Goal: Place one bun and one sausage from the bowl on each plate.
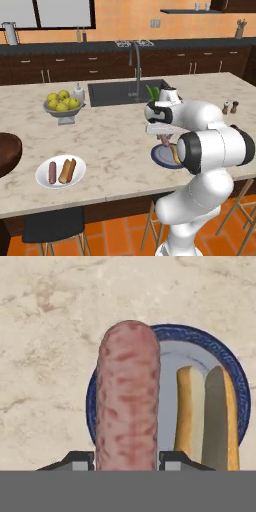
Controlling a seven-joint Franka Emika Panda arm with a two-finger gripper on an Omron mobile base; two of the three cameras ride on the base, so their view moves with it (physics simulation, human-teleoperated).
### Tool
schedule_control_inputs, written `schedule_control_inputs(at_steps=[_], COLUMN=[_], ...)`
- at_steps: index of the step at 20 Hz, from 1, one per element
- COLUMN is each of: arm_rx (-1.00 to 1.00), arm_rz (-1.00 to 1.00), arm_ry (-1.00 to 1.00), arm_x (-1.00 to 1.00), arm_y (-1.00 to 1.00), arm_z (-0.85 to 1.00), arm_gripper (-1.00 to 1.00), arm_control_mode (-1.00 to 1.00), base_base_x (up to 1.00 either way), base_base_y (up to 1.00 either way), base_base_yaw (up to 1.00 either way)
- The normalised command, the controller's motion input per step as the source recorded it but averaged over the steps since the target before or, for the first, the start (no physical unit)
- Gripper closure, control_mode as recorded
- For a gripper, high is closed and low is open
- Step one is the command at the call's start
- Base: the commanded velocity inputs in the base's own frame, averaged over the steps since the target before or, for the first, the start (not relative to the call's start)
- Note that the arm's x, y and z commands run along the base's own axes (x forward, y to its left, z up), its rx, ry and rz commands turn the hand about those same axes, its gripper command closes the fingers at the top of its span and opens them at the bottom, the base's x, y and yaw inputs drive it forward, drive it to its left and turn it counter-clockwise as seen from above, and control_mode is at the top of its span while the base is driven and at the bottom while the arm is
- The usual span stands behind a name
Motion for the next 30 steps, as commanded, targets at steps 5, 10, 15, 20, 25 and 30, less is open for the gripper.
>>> schedule_control_inputs(at_steps=[5,10,15,20,25,30], arm_rx=[0.0,0.0,0.0,0.0,0.0,0.0], arm_rz=[0.0,0.0,0.0,0.0,0.0,0.0], arm_ry=[0.05,0.01,0.0,0.0,0.0,0.0], arm_x=[0.3,0.0,0.0,0.0,0.0,0.0], arm_y=[0.0,0.0,-0.01,-0.12,0.0,0.0], arm_z=[-0.8,-0.44,-0.32,-0.26,0.0,0.0], arm_gripper=[1.0,1.0,1.0,1.0,1.0,-1.0], arm_control_mode=[-1.0,-1.0,-1.0,-1.0,-1.0,-1.0], base_base_x=[0.0,0.0,0.0,0.0,0.0,0.0], base_base_y=[0.0,0.0,0.0,0.0,0.0,0.0], base_base_yaw=[0.0,0.0,0.0,0.0,0.0,0.0])
